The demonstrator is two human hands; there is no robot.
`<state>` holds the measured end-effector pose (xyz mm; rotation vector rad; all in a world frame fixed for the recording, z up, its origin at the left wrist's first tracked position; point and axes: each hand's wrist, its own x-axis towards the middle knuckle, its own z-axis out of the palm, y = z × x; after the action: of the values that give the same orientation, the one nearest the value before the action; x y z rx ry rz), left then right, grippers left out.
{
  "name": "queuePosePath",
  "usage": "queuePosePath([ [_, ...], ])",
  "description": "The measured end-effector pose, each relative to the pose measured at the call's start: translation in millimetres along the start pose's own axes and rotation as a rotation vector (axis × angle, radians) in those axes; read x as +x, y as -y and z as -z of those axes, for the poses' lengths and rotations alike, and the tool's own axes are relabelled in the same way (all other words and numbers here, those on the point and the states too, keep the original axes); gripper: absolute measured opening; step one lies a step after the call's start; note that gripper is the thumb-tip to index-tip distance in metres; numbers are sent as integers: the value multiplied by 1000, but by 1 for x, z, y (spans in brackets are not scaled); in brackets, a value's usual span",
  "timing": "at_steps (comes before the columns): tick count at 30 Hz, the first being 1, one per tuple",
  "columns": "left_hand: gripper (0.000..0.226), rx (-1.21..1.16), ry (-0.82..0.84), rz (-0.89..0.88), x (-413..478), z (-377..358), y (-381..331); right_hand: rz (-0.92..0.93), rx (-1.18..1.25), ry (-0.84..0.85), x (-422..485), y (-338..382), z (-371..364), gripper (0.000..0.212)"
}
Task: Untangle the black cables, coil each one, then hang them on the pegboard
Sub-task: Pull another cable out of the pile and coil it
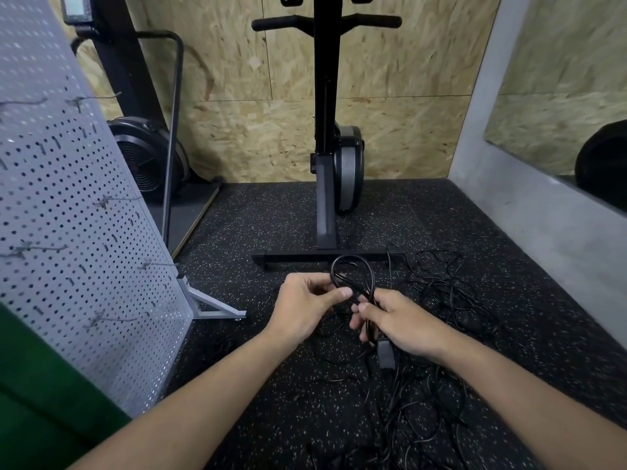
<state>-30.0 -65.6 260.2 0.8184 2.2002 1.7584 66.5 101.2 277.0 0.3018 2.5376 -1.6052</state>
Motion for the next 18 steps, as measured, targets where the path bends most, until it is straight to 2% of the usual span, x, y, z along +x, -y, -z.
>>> queuePosePath([
  [2, 6, 9, -6, -4, -2, 0, -1, 14, 42, 4, -1, 1, 1, 19],
  [4, 21, -68, 72, 68, -4, -2, -2, 36, 177, -47, -2, 5, 3, 20],
  [6, 35, -164, 282, 217, -6, -3, 3, 44, 360, -113, -3, 12, 7, 20],
  [7, 35, -168, 400, 274, -6, -4, 7, 36, 468, -132, -3, 16, 8, 20],
  [8, 32, -133, 494, 301, -8, -5, 10, 18, 577, -136, -4, 19, 11, 19],
  [10, 31, 32, 580, 263, -10, -11, 15, 8, 709, -117, -7, 24, 15, 18],
  [12, 21, 207, 595, 172, -12, -17, 21, 39, 685, -123, -9, 26, 19, 19],
  [14, 25, 326, 588, 150, -14, -17, 27, 51, 596, -214, -7, 25, 23, 22],
  [16, 36, 349, 575, 188, -13, -10, 29, 31, 444, -367, -4, 20, 29, 24],
  [18, 38, 300, 530, 205, -10, -2, 26, 4, 180, -483, -4, 11, 36, 21],
])
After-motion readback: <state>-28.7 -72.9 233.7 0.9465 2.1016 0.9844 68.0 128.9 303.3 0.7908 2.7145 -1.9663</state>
